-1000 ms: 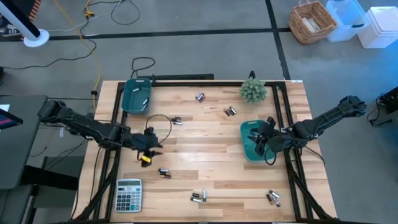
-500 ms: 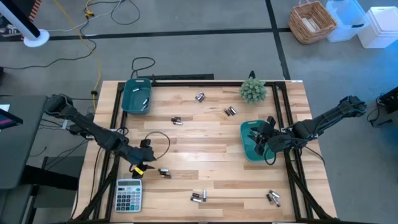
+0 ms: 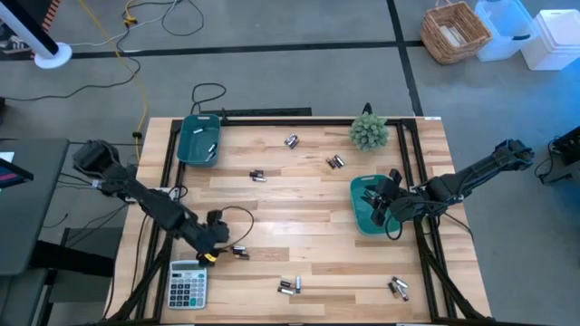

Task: Sort batteries
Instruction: Put the black-silver battery into the blue bin

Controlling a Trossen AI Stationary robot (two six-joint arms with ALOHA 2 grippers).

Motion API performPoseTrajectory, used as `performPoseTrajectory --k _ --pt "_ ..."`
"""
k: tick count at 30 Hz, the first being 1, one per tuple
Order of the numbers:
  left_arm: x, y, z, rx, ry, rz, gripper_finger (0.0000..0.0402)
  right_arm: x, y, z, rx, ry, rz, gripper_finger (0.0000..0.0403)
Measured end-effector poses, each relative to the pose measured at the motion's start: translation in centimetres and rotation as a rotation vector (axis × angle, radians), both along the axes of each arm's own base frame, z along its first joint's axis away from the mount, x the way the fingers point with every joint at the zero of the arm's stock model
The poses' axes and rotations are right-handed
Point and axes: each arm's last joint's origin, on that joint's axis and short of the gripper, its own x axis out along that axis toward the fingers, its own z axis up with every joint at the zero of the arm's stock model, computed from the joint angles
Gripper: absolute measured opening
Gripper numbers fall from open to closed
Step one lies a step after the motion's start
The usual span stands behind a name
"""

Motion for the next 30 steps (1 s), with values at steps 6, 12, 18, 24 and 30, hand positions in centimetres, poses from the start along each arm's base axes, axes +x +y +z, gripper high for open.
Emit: performPoseTrajectory --k 6,12,18,24,30 --pt "0.5 -0.5 -0.6 -0.009 -0.014 0.000 0.0218 0.0 0.0 0.0 0.000 0.000 0.000 0.0189" --pt "0.7 -0.6 -1.3 0.011 0.005 0.010 0.0218 0.0 0.0 0.0 0.000 0.000 0.000 0.0189" --pt "0.8 -0.6 -1.2 0.020 -0.010 0.010 0.0217 0.0 0.0 0.0 -0.001 0.000 -0.001 0.0189" --pt "0.9 -0.6 -1.2 0.043 -0.028 0.019 0.0217 0.0 0.0 0.0 -0.002 -0.001 -0.002 0.0189" --pt "0.9 -0.6 -1.2 0.044 -0.031 0.019 0.0217 0.0 0.0 0.0 -0.004 -0.001 -0.003 0.0189"
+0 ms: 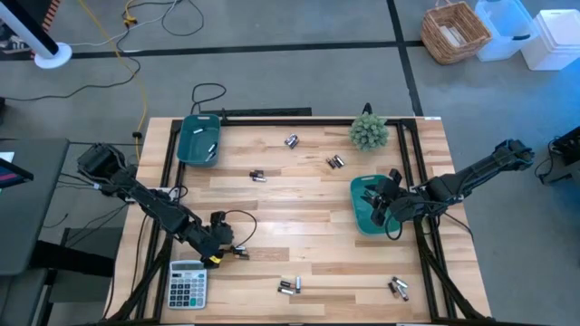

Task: Sort batteries
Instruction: Put the black-silver battery into the blue bin

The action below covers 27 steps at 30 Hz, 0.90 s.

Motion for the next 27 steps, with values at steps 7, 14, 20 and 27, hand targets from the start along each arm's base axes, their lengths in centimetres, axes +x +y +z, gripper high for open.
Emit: performPoseTrajectory --k 7,14,20,27 --pt "0.05 -0.01 0.04 0.006 -0.010 -0.002 0.0217 0.00 0.00 0.01 0.001 0.000 0.000 0.0189" --pt "0.04 0.01 0.02 0.010 -0.009 0.000 0.0217 0.01 0.00 0.01 0.001 -0.001 0.000 0.0189" --pt "0.07 0.09 0.01 0.011 -0.008 0.005 0.0217 0.01 0.00 0.01 0.001 -0.001 0.000 0.0189" --pt "0.26 0.40 0.01 0.009 -0.008 0.026 0.0213 0.01 0.00 0.02 0.002 -0.002 -0.001 0.0189"
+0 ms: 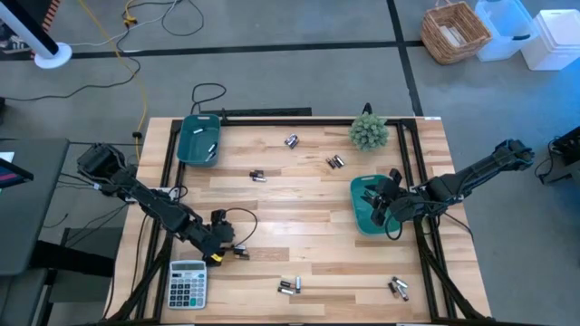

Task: Sort batteries
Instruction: Put the black-silver battery into the blue bin

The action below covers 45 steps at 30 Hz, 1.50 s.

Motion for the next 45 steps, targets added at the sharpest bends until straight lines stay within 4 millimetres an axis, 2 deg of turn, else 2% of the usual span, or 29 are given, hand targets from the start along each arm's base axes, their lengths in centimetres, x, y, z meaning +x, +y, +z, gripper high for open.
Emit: performPoseTrajectory --k 12,24,40,45 --pt "0.01 0.02 -0.01 -0.006 0.002 0.003 0.0123 0.01 0.01 0.03 0.004 -0.002 -0.002 0.0189" --pt "0.45 0.73 0.00 -0.010 0.000 0.046 0.0064 0.01 0.00 0.03 0.005 -0.003 -0.003 0.0189" --pt "0.17 0.84 -0.39 -0.038 0.015 0.020 0.0053 0.06 0.03 0.08 0.009 -0.010 -0.003 0.0189" --pt "-0.03 0.96 -0.80 -0.067 -0.001 0.037 0.0065 0.10 0.04 0.11 0.008 -0.014 -0.001 0.0189"
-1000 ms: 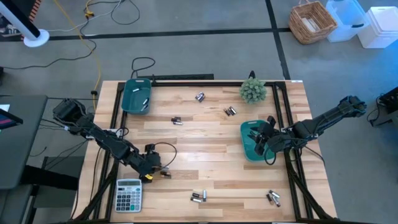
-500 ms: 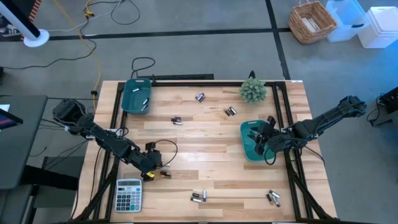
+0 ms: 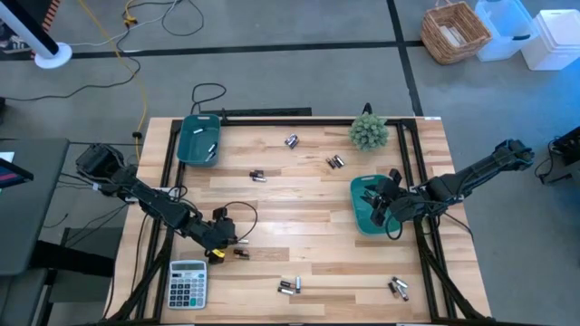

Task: Sort batteries
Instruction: Put the black-silver battery into the blue bin

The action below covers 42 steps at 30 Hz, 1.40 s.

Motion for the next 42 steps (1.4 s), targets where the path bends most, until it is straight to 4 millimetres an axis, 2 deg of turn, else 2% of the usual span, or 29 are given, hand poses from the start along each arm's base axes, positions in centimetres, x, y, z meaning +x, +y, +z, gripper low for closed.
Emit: performPoseTrajectory --k 9,23,27,34,42 --pt "-0.06 0.02 -0.09 0.002 0.007 -0.005 0.0104 -0.01 0.00 0.00 -0.001 0.000 0.001 0.0189" --pt "-0.07 0.05 -0.10 0.008 0.007 -0.001 0.0107 -0.01 0.00 -0.01 -0.002 0.002 0.003 0.0189" --pt "-0.07 0.06 -0.10 0.009 0.006 0.005 0.0095 0.00 0.00 -0.01 -0.003 0.002 0.003 0.0189" --pt "-0.07 0.10 -0.11 0.016 0.001 0.018 0.0052 0.00 0.00 -0.01 -0.003 0.002 0.003 0.0189" --pt "-0.05 0.11 -0.09 0.013 -0.003 0.029 0.0043 -0.01 0.00 -0.02 -0.003 0.002 0.002 0.0189"
